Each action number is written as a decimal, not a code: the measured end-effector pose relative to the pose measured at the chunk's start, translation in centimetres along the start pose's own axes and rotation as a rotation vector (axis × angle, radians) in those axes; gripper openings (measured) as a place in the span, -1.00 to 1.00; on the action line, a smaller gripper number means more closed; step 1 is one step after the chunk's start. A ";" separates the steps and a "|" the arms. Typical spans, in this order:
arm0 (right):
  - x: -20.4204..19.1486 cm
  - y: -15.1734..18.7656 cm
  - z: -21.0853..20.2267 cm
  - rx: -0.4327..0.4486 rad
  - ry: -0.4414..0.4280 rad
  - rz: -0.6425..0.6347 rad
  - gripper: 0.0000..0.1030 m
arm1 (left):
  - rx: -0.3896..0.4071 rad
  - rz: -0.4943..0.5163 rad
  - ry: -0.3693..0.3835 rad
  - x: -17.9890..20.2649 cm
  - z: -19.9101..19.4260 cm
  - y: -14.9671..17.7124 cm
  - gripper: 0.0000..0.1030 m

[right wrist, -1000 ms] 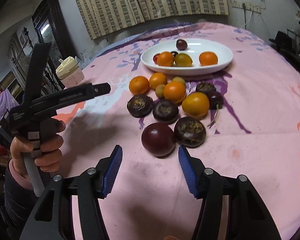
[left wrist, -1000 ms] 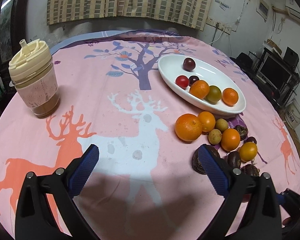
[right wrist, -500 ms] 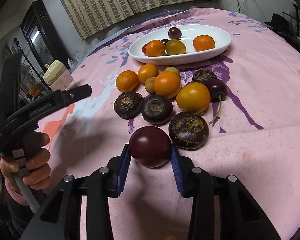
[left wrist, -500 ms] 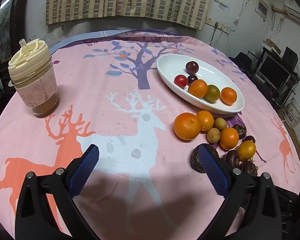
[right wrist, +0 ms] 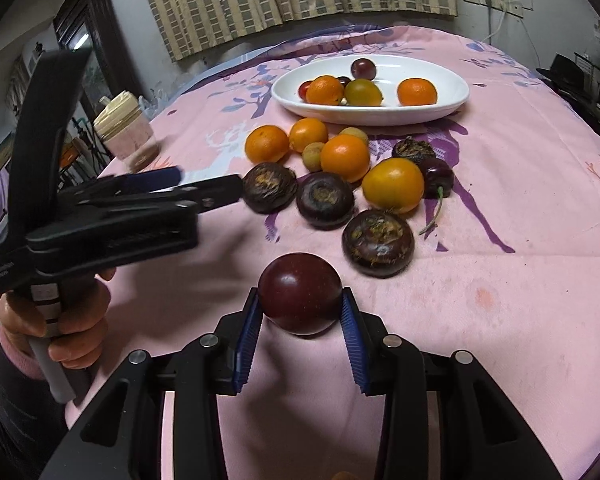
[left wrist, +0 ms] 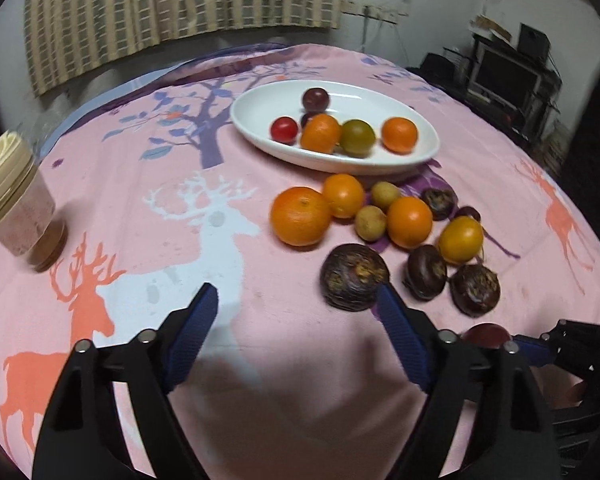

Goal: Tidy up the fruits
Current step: 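Grasp another dark plum with the right tool while the left tool grasps a mangosteen, then carry the plum and mangosteen to the white plate and release them, then grasp the yellow tomato with the right tool while the left tool grasps a mangosteen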

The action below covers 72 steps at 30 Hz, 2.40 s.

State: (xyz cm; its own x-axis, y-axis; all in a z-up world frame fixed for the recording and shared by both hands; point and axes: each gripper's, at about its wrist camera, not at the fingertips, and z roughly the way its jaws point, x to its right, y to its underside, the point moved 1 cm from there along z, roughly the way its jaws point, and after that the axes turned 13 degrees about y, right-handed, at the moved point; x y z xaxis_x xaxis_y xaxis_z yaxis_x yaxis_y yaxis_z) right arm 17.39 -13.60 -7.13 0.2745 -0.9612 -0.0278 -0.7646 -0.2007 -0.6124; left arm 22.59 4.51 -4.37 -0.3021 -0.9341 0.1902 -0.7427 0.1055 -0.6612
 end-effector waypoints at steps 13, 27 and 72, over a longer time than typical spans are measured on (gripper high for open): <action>-0.6 0.4 -0.1 -0.006 -0.041 -0.018 -0.23 | -0.115 0.074 0.084 1.7 3.4 -0.3 -0.06; -0.1 -2.9 -1.7 0.025 -0.144 -0.059 -0.23 | -0.039 0.047 0.077 1.1 1.6 -1.0 -0.20; 7.0 -11.0 2.5 0.019 -0.303 -0.435 -0.07 | -0.015 -0.090 -0.016 5.2 1.6 -0.5 0.38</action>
State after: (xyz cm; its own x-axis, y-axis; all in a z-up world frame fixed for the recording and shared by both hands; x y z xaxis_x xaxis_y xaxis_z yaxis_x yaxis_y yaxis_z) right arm 29.19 -17.62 -2.58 0.7225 -0.6914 0.0067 -0.5328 -0.5628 -0.6320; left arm 22.35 -0.97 -4.15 -0.2244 -0.9452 0.2370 -0.7753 0.0258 -0.6311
